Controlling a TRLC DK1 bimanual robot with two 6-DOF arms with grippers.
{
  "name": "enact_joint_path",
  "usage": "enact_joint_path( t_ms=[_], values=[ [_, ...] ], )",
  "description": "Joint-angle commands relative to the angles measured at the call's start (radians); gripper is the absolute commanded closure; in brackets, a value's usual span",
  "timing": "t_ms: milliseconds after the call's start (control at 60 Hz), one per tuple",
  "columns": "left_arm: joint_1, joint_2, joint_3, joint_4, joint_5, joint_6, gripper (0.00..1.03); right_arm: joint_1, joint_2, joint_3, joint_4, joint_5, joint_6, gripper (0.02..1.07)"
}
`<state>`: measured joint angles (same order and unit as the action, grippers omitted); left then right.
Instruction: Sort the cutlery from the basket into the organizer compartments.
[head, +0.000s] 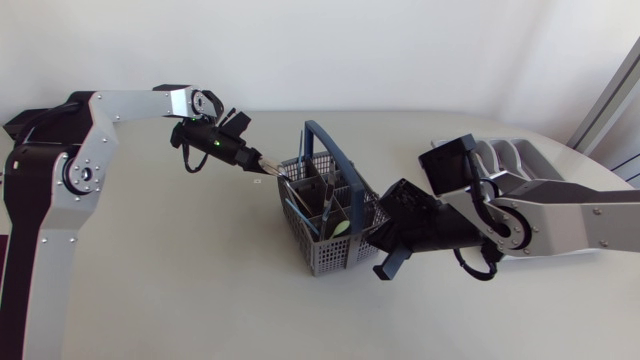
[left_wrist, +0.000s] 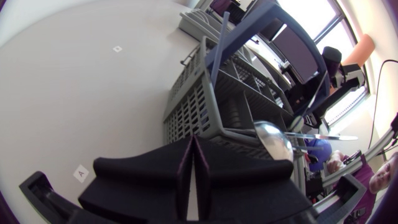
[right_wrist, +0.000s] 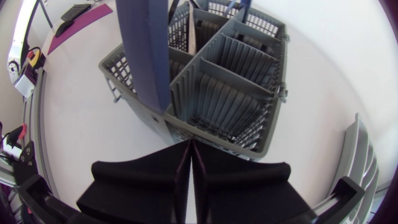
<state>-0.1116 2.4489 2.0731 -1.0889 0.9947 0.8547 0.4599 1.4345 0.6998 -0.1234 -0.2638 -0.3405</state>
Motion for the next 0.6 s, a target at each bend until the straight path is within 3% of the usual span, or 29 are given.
enact_joint_path(
  t_ms=[0, 583],
  values=[
    [-0.017, 0.019, -0.011, -0.094, 0.047, 0.13, 1.0, -0.023, 0.01, 0.001, 0.062, 0.015, 0.015, 1.01],
    [0.086, -0.324, -0.556, -0.08, 0.064, 0.357, 1.0, -0.141, 0.167, 0.214, 0.087, 0.012, 0.044, 1.01]
  ],
)
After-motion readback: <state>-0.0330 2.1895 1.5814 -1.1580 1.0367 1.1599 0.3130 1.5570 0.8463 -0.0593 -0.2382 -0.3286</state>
